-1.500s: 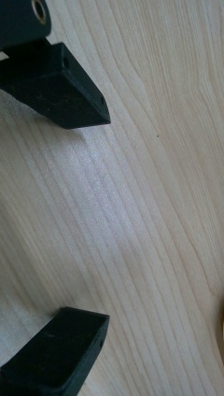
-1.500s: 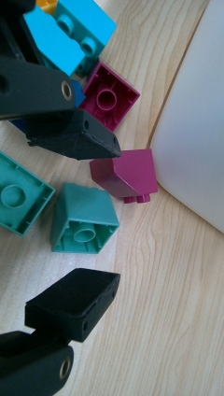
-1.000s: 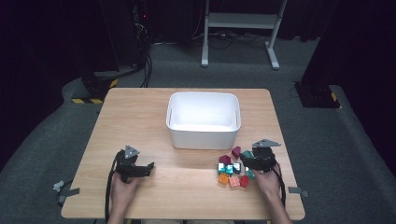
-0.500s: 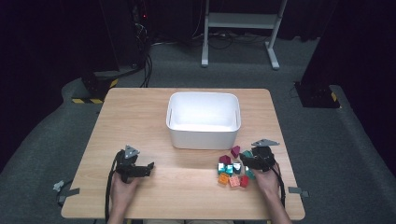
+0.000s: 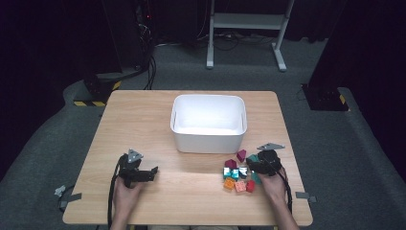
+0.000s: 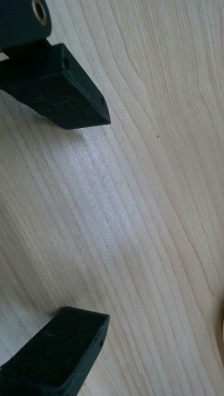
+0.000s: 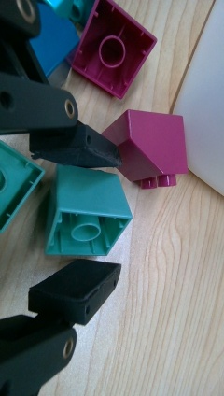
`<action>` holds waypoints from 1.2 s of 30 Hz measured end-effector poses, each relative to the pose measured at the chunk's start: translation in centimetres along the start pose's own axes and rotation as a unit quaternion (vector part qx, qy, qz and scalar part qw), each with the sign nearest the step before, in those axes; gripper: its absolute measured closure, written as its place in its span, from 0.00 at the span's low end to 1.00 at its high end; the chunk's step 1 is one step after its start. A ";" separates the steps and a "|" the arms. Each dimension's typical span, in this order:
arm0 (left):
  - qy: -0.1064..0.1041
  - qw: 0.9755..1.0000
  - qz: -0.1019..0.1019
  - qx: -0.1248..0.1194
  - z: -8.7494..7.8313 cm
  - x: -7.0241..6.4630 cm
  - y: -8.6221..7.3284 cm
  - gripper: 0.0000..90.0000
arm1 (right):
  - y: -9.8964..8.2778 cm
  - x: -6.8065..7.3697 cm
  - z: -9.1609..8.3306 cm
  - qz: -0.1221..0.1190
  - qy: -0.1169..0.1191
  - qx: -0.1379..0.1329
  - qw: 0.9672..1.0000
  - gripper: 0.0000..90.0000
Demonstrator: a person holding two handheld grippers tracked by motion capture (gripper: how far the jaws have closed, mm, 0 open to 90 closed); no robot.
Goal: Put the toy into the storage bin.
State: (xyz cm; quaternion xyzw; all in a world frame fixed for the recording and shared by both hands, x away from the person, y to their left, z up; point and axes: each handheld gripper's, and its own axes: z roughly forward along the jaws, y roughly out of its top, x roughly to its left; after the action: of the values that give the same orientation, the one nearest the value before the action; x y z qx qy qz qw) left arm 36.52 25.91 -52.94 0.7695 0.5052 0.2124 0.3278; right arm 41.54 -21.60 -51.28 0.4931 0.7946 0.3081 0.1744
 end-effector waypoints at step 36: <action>0.000 1.000 0.000 0.000 0.0 0.0 0.0 0.07 | 0.0 -0.3 -0.1 -0.006 -0.013 -0.002 1.000 0.54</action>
State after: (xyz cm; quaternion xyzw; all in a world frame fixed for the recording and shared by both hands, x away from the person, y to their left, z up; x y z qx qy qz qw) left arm 36.51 25.91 -52.94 0.7695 0.5053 0.2127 0.3276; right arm 41.64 -21.91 -51.21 0.4917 0.7950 0.3018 0.1875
